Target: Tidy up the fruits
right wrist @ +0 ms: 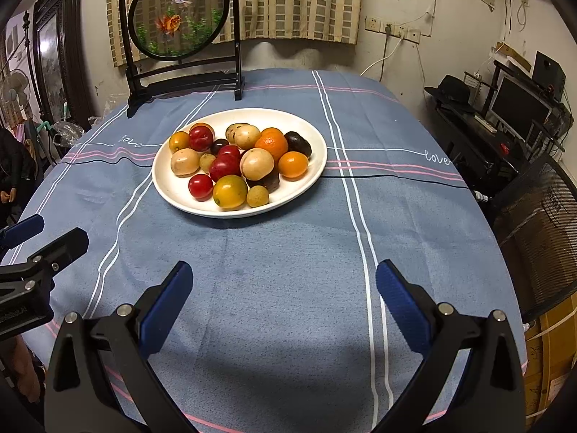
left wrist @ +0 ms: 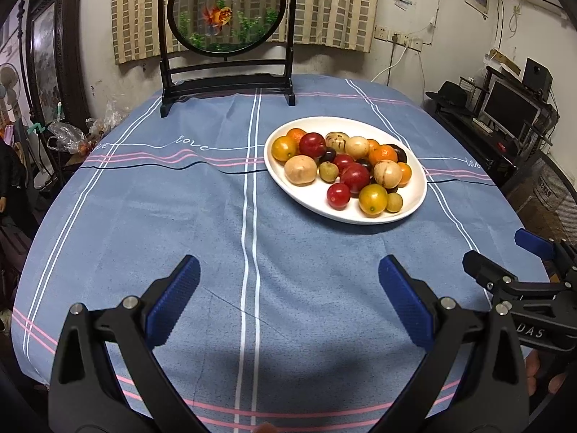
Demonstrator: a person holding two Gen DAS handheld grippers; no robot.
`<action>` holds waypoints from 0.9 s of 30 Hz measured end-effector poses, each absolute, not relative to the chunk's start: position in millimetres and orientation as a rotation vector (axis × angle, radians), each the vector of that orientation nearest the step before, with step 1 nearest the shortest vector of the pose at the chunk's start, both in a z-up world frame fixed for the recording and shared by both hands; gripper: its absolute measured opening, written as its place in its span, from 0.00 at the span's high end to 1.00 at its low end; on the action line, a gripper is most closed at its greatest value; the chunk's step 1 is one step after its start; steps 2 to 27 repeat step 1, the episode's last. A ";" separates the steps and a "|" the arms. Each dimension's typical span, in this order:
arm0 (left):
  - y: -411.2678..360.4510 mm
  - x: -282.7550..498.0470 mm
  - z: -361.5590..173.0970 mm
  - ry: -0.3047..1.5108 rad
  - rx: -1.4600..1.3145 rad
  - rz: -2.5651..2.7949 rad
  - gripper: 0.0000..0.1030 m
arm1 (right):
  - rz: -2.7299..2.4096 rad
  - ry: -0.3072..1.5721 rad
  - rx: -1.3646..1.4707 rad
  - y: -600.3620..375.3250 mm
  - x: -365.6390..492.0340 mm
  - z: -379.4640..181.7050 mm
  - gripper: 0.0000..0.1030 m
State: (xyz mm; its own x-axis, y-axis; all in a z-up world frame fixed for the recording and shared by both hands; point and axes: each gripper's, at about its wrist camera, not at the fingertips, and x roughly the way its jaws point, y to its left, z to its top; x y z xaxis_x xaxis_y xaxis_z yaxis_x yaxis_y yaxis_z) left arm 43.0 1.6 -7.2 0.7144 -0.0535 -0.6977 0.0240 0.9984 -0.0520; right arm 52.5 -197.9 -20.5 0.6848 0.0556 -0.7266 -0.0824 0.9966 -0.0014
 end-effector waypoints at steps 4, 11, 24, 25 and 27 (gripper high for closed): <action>1.9 43.3 -7.4 0.775 -0.040 -0.042 0.02 | 0.079 0.815 -0.034 -198.0 52.8 -20.9 0.01; 1.9 43.3 -7.4 0.775 -0.040 -0.042 0.02 | 0.079 0.815 -0.034 -198.0 52.8 -20.9 0.01; 1.9 43.3 -7.4 0.775 -0.040 -0.042 0.02 | 0.079 0.815 -0.034 -198.0 52.8 -20.9 0.01; 1.9 43.3 -7.4 0.775 -0.040 -0.042 0.02 | 0.079 0.815 -0.034 -198.0 52.8 -20.9 0.01; 1.9 43.3 -7.4 0.775 -0.040 -0.042 0.02 | 0.079 0.815 -0.034 -198.0 52.8 -20.9 0.01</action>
